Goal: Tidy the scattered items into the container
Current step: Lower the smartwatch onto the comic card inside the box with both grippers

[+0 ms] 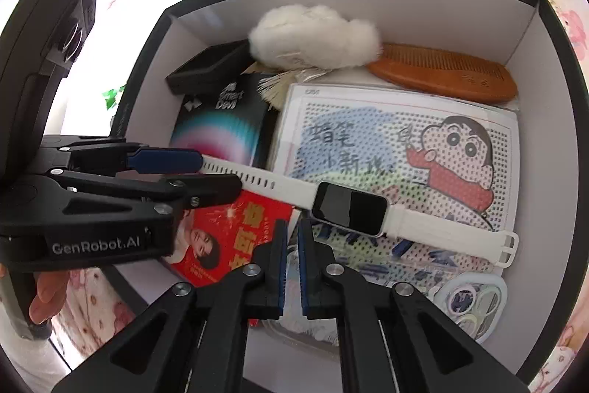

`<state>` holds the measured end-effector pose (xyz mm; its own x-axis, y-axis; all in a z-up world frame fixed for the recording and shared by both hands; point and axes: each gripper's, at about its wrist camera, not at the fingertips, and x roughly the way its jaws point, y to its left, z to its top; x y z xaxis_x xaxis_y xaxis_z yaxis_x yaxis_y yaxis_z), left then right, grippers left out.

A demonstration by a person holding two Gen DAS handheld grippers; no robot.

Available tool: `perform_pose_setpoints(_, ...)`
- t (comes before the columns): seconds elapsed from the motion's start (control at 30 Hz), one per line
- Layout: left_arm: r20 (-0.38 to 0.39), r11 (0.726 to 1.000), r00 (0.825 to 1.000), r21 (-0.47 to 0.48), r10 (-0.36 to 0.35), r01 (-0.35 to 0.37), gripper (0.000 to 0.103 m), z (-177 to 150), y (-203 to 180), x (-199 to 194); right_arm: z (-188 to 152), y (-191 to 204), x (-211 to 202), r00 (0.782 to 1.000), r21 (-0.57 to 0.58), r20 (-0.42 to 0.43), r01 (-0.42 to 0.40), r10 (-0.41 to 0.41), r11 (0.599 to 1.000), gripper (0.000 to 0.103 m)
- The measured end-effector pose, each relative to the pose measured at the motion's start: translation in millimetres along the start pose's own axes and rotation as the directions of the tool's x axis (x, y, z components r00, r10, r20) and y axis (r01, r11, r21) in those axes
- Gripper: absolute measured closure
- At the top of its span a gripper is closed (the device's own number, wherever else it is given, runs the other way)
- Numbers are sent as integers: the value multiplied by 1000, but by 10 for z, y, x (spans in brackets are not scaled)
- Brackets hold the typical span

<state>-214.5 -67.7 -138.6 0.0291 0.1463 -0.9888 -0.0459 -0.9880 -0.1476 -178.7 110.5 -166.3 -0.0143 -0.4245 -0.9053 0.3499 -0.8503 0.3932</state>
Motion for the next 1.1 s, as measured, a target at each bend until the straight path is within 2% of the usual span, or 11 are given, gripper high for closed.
perform_pose_setpoints(0.1, 64, 1000, 998, -28, -9, 11, 55, -43, 60, -143, -54, -44, -67, 1000, -8, 19, 3, -3, 1000, 98)
perform_pose_setpoints(0.27, 77, 997, 996, -53, -43, 47, 55, -89, 130, -210, -81, -134, -130, 998, -2, 52, 23, -23, 1000, 98)
perform_pose_setpoints(0.4, 48, 994, 997, -93, 68, -63, 50, 84, 62, -47, -112, -3, -91, 998, -66, 54, 17, -13, 998, 97)
perform_pose_setpoints(0.5, 17, 982, 990, -127, 142, -139, 48, 151, 70, 55, -110, 48, -88, 998, -77, 57, 2, 2, 997, 96)
perform_pose_setpoints(0.57, 3, 979, 988, -136, 152, -150, 48, 143, 81, 48, -117, 44, -103, 998, -76, 63, 5, 0, 997, 96)
perform_pose_setpoints(0.7, -69, 974, 985, -150, 161, -170, 48, 106, 96, 53, -133, 26, -105, 998, -77, 47, -48, 51, 996, 95)
perform_pose_setpoints(0.83, -86, 975, 988, -173, 125, -139, 48, 82, 0, 135, -124, -9, -108, 991, -83, 29, -126, 129, 989, 93)
perform_pose_setpoints(0.9, -58, 977, 992, -180, 108, -117, 51, 23, -9, 53, -178, -10, -96, 983, -82, 9, -185, 186, 979, 93)
perform_pose_setpoints(0.93, -31, 979, 994, -172, 108, -112, 50, -8, -37, -10, -178, -15, -106, 982, -75, 20, -184, 186, 980, 93)
perform_pose_setpoints(1.03, 62, 989, 989, -78, 132, -127, 47, -108, -173, -211, -235, -50, -338, 990, -88, 130, -40, 51, 995, 93)
perform_pose_setpoints(1.1, 67, 992, 993, -89, 97, -91, 47, -131, -147, -257, -236, -130, -461, 982, -51, 189, 6, 4, 999, 93)
